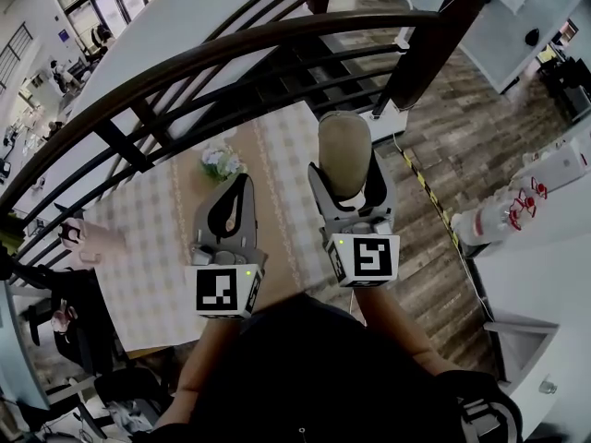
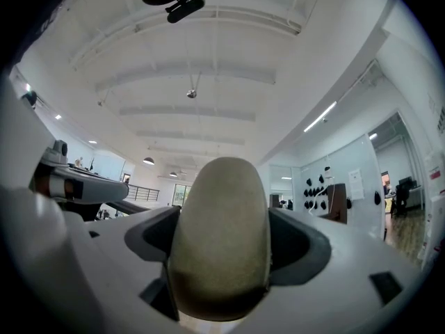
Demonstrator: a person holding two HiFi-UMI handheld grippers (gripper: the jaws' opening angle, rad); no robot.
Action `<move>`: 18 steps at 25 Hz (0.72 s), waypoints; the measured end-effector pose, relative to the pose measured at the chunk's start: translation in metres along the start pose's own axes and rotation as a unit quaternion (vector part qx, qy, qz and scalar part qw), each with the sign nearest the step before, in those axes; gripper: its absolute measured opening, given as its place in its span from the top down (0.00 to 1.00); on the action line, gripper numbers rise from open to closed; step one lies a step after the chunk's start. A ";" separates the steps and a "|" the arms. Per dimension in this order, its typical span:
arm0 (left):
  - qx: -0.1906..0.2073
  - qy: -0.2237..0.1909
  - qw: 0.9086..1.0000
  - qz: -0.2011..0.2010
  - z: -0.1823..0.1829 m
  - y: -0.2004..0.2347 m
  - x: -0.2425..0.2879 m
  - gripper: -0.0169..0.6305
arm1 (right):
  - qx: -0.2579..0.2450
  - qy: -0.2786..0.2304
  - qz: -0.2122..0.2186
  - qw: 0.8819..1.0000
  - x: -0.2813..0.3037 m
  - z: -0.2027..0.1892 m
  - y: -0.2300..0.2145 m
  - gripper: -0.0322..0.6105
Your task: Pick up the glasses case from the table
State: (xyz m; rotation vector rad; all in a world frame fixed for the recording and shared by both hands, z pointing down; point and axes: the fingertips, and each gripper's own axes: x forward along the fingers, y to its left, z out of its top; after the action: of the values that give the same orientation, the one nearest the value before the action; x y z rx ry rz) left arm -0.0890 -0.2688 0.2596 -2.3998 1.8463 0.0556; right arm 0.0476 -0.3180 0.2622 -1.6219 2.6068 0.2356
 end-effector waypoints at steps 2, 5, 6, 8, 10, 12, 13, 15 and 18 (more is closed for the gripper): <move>0.001 0.000 1.000 0.001 0.001 0.001 0.000 0.96 | 0.007 -0.002 0.001 1.000 0.001 0.001 0.000 0.36; 0.002 0.001 1.000 0.004 0.001 0.002 -0.001 0.96 | -0.003 0.001 0.008 1.000 0.002 0.003 0.002 0.36; 0.002 0.001 1.000 0.004 0.001 0.002 -0.001 0.96 | -0.001 0.000 0.008 1.000 0.002 0.003 0.002 0.36; 0.002 0.002 1.000 0.005 0.000 0.002 -0.001 0.96 | 0.003 -0.002 0.007 1.000 0.002 0.002 0.001 0.36; 0.002 0.004 1.000 0.005 0.000 0.001 -0.001 0.96 | 0.003 -0.003 0.007 1.000 0.002 0.002 0.002 0.36; 0.003 0.004 1.000 0.006 -0.001 0.001 -0.002 0.96 | 0.006 -0.005 0.006 1.000 0.002 0.002 0.002 0.36; 0.003 0.004 1.000 0.006 -0.001 0.001 -0.002 0.96 | 0.007 -0.005 0.006 1.000 0.002 0.002 0.002 0.36; 0.003 0.005 1.000 0.008 -0.002 0.001 -0.003 0.96 | 0.008 -0.007 0.005 1.000 0.001 0.001 0.001 0.36; 0.006 0.005 1.000 0.008 -0.003 0.001 -0.003 0.96 | 0.008 -0.003 0.007 1.000 -0.001 -0.002 0.000 0.36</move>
State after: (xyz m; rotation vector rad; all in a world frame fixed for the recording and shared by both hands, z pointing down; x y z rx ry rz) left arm -0.0907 -0.2667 0.2633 -2.3828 1.8654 0.0333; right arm 0.0480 -0.3171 0.2645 -1.5962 2.6086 0.2191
